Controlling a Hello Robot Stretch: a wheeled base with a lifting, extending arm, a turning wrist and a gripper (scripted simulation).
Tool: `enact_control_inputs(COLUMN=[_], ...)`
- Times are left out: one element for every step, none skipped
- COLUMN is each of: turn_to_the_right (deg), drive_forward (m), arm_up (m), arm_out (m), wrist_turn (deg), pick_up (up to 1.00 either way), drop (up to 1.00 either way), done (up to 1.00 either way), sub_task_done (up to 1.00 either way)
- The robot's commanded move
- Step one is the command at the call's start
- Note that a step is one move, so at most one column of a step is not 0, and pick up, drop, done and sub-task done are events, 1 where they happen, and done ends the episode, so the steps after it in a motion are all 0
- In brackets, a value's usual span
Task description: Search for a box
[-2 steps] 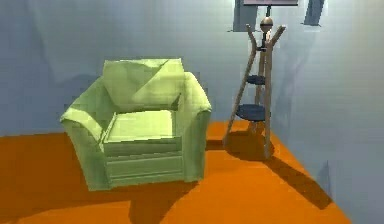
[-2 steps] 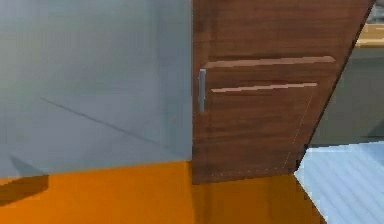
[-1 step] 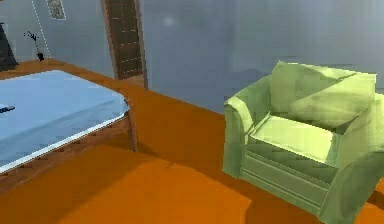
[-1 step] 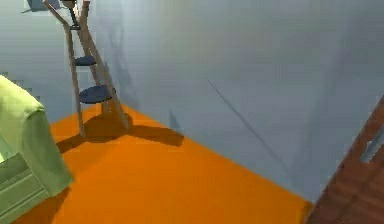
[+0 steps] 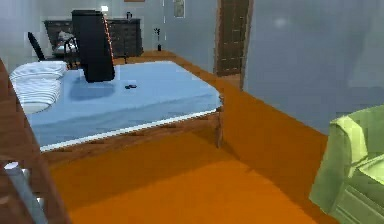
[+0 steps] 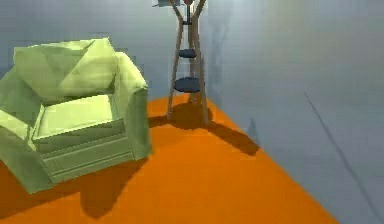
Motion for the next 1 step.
enact_control_inputs(turn_to_the_right=[0.0], drive_forward=[0.70], arm_up=[0.00], arm_out=[0.00], wrist_turn=[0.0], pick_up=[0.00], drop=[0.00], done=[0.00], sub_task_done=[0.00])
